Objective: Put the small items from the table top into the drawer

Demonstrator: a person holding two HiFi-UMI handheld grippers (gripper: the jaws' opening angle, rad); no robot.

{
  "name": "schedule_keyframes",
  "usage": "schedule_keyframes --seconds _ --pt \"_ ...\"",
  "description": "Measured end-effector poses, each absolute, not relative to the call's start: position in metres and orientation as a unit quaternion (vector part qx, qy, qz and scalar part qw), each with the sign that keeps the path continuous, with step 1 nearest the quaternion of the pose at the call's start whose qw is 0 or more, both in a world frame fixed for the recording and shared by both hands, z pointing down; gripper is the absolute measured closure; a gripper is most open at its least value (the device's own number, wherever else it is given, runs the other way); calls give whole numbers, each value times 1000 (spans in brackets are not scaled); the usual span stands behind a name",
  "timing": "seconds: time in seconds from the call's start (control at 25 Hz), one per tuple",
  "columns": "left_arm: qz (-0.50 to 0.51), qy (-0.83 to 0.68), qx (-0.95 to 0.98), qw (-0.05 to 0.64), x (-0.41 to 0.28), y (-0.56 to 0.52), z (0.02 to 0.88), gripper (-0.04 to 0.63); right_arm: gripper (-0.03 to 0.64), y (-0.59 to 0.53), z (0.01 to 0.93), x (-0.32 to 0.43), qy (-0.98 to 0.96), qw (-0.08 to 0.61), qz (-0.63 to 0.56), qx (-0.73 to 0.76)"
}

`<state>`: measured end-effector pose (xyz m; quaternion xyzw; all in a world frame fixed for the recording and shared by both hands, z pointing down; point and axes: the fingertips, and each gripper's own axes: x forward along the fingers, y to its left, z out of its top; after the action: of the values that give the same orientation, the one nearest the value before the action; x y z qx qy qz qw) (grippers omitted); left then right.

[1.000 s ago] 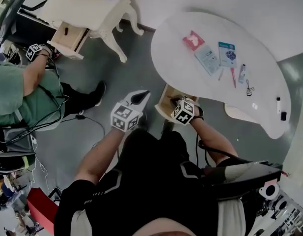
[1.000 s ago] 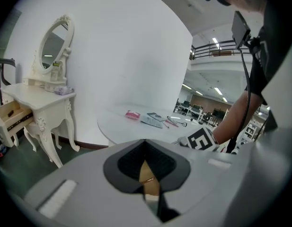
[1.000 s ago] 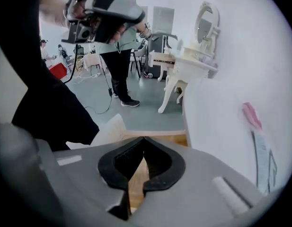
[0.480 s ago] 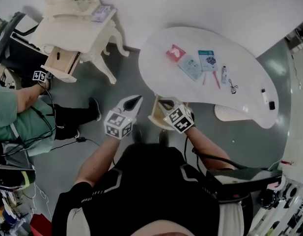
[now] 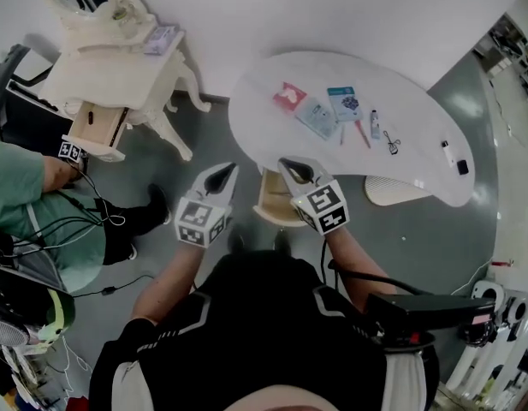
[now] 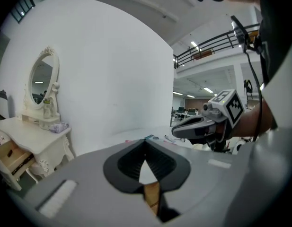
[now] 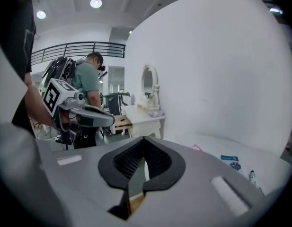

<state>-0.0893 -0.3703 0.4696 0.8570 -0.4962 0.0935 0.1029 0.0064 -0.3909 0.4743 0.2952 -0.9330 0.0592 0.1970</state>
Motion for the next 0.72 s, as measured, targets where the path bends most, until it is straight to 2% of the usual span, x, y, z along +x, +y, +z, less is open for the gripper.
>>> schedule_keyframes --seconds 0.48,0.72 --pt "16 -475 876 84 -78 -386 396 595 615 -405 383 31 -923 64 70 374" --pt "6 -469 881 63 -74 -393 372 595 615 -410 368 44 -914 45 41 401"
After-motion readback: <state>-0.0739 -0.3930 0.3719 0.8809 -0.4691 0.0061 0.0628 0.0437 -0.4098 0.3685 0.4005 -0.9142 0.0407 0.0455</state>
